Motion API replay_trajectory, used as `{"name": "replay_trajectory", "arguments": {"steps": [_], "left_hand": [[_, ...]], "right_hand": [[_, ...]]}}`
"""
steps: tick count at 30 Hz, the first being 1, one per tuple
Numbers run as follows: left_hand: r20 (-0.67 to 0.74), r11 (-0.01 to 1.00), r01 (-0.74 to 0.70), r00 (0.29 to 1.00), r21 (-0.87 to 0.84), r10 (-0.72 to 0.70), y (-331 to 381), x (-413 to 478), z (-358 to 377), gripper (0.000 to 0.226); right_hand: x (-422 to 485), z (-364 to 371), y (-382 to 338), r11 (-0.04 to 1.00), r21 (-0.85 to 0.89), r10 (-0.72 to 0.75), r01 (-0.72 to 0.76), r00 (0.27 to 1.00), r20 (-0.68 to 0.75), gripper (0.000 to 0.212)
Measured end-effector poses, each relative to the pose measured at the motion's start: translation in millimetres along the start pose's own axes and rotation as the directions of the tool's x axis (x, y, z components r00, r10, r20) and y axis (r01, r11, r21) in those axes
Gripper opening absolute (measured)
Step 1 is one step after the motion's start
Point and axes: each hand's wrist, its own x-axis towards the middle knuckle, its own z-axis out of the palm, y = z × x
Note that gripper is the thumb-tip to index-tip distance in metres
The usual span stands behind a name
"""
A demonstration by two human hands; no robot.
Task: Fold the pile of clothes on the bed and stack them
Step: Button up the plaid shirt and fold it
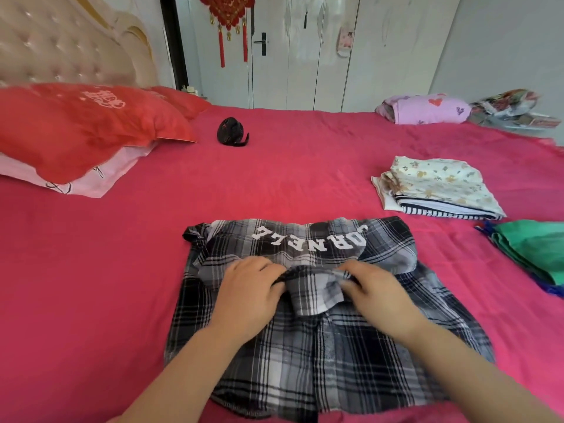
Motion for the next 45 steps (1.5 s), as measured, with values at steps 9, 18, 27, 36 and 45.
{"name": "replay_trajectory", "arguments": {"steps": [9, 18, 27, 36, 45], "left_hand": [[0.377, 0.990, 0.085, 0.926, -0.113, -0.036, -1, -15, -15, 0.045], [0.405, 0.857, 0.453, 0.755, 0.247, -0.516, -58, -18, 25, 0.063], [0.102, 0.660, 0.750, 0.661, -0.043, -0.743, -86, -11, 12, 0.059], [-0.212, 0.816, 0.555, 0.788, -0.160, -0.578, -71, -13, -4, 0.040], [-0.121, 0.901, 0.399, 0.916, 0.173, -0.382, -75, 0, -4, 0.042]], "right_hand": [[-16, -37, 12, 0.999, -0.042, 0.004, 0.016, 0.898, 0.439, 0.040], [-22, 31, 59, 0.923, -0.373, 0.250, -0.095, 0.885, 0.393, 0.064], [-28, 11, 77, 0.946, -0.134, 0.297, -0.296, 0.955, -0.014, 0.045], [-39, 15, 82, 0.927, -0.130, 0.357, -0.352, 0.934, 0.016, 0.044], [-17, 11, 75, 0.921, -0.215, 0.307, -0.323, 0.946, -0.106, 0.041]]}}
